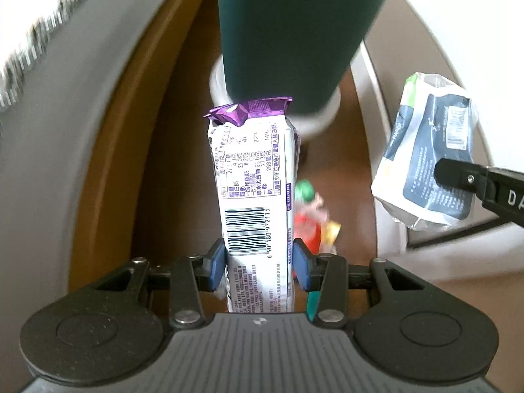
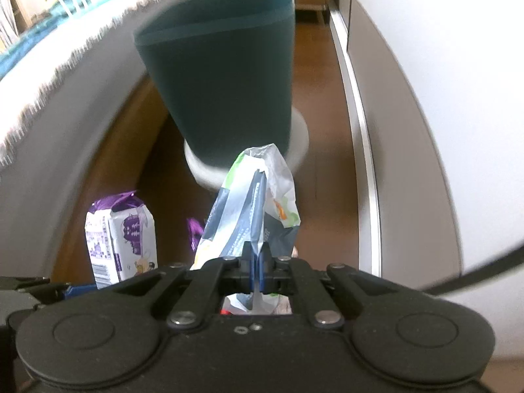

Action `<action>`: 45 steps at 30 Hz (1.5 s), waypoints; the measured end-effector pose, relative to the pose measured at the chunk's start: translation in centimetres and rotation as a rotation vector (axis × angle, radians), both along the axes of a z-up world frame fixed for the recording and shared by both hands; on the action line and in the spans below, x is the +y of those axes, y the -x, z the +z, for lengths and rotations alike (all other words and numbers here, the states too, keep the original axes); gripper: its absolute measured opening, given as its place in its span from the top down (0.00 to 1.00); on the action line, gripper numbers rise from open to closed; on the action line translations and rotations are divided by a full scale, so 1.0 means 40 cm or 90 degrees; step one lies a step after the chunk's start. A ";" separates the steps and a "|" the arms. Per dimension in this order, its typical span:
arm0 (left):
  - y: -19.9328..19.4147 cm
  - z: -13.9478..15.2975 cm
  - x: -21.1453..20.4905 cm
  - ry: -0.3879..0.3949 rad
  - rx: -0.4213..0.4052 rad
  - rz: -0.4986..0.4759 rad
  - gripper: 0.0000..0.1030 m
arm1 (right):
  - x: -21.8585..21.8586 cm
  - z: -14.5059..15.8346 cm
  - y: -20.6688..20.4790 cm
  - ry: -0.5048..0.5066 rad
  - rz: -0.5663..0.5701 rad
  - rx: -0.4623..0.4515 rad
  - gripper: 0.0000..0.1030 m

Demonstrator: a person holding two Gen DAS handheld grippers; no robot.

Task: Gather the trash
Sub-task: 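Carry both items over the green wastebasket and open both tools to drop them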

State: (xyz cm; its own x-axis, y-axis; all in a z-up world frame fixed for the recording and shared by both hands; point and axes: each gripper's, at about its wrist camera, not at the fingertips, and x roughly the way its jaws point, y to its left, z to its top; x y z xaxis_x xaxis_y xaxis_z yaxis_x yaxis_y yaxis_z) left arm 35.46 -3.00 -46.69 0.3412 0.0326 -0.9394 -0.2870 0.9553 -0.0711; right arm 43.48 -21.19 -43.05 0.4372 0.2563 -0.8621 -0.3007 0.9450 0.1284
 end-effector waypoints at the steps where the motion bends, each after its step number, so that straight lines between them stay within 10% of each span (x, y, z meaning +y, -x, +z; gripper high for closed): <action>1: -0.012 0.025 0.007 0.000 -0.010 0.001 0.60 | 0.002 0.025 -0.013 -0.006 0.001 -0.009 0.98; 13: -0.275 0.296 0.076 -0.046 -0.132 -0.007 0.59 | 0.054 0.220 -0.205 -0.004 0.030 -0.137 0.98; 22: -0.487 0.370 0.127 -0.037 -0.165 -0.002 0.59 | 0.124 0.240 -0.385 0.022 0.057 -0.171 0.98; 45: -0.741 0.158 0.184 -0.017 -0.019 -0.039 0.58 | 0.273 0.063 -0.493 0.127 0.149 -0.054 0.85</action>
State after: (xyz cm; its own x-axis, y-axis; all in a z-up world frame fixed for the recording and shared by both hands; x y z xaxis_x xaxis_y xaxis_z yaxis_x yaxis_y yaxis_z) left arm 65.12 4.35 -40.38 0.3709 0.0353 -0.9280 -0.2260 0.9727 -0.0533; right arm 63.22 -10.29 -40.51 0.4588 0.1879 -0.8684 -0.5143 0.8532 -0.0871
